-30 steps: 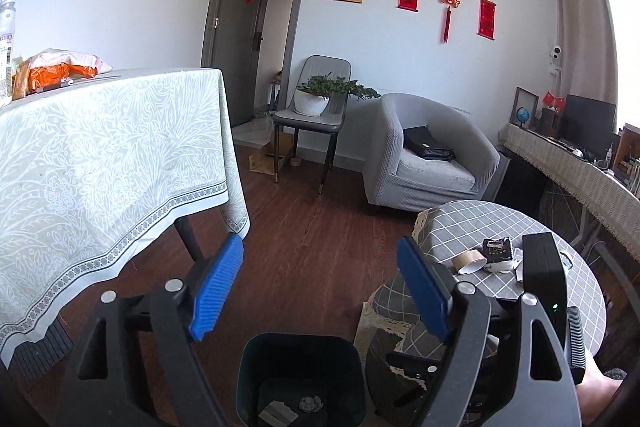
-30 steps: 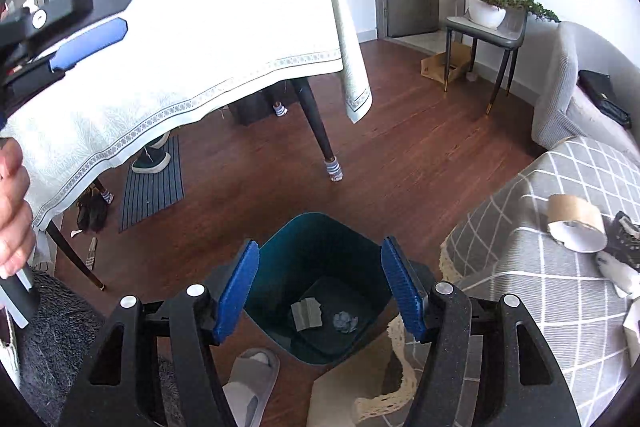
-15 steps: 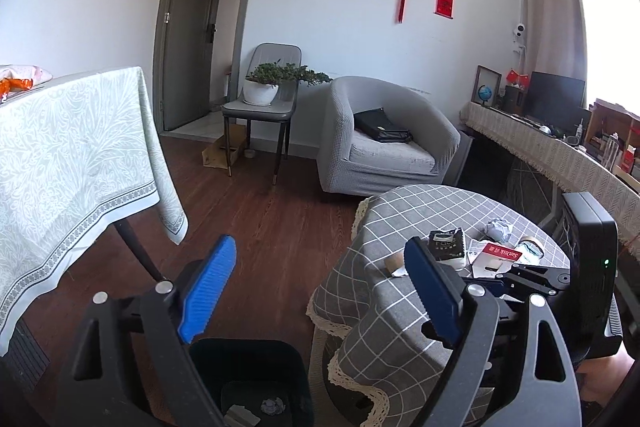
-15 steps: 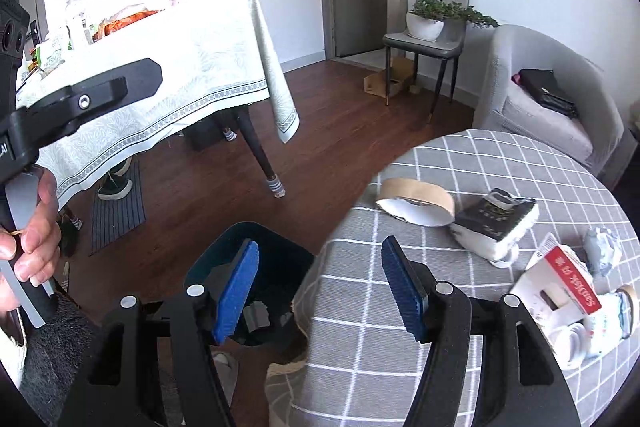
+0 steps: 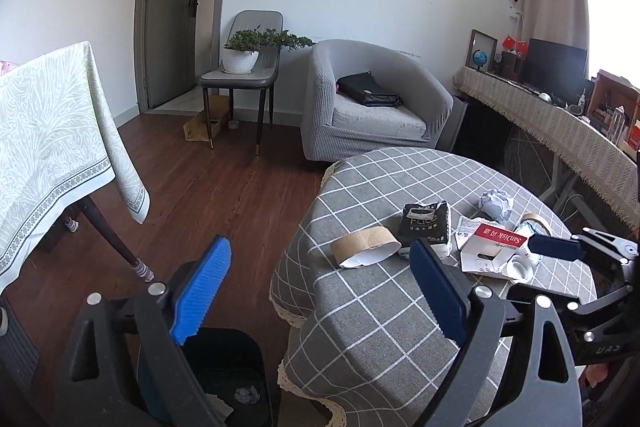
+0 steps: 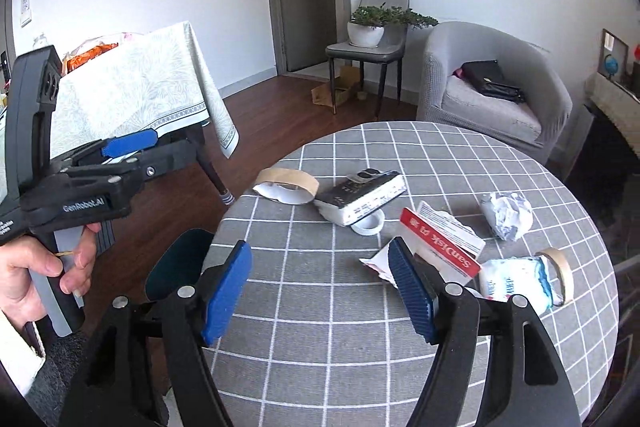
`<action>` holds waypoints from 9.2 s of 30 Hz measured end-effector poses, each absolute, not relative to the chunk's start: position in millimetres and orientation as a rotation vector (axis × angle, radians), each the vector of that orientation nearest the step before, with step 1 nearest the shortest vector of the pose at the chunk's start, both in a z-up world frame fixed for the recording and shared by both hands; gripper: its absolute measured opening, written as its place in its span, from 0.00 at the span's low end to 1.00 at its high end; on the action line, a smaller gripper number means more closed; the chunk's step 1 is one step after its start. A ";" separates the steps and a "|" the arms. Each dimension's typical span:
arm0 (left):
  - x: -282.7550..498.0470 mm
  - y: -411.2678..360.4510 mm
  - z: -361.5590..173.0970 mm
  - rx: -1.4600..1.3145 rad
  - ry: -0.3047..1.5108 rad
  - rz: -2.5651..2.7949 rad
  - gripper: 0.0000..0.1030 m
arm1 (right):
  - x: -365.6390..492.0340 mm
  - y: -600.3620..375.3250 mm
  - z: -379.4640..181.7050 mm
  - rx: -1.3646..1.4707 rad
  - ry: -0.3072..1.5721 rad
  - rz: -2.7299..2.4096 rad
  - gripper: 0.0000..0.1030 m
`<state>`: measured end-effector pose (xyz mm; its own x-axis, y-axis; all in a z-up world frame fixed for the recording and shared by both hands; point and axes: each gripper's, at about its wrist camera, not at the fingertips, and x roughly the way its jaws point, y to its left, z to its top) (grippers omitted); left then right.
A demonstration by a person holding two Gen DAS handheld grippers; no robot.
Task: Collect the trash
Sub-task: 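Move both tools back over the table toward the remaining trash, then grasp the cardboard tape roll with the left tool while the right tool grasps the wet-wipe pack, then carry the tape roll and wipe pack over the bin and open both tools, then move both tools back over the table toward the SanDisk box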
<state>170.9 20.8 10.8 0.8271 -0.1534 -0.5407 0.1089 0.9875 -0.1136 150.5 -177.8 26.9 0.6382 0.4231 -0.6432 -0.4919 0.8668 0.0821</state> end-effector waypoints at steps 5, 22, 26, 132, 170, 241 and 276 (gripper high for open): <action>187.5 -0.9 -4.2 -0.070 0.620 -0.149 0.90 | 150.6 -209.2 27.8 -0.070 0.701 0.479 0.77; 240.5 -42.8 -35.0 -0.081 0.725 -0.041 0.90 | 152.6 -281.6 15.8 -0.047 0.727 0.373 0.82; 247.6 -41.6 -39.7 -0.095 0.749 -0.008 0.90 | 150.7 -294.9 11.7 -0.095 0.734 0.374 0.85; 174.4 207.8 -160.3 -0.057 1.166 0.157 0.68 | 209.9 7.9 4.1 0.045 0.900 0.823 0.70; 139.9 253.2 -124.1 -0.029 1.057 0.117 0.61 | 215.2 108.9 -150.7 -0.122 1.256 0.751 0.70; 149.2 62.9 48.5 -0.083 0.532 -0.114 0.80 | 170.5 -126.9 6.5 -0.169 0.835 0.640 0.71; 182.2 -75.0 11.6 0.046 0.641 -0.307 0.83 | 182.7 -276.6 -29.3 -0.104 0.872 0.434 0.70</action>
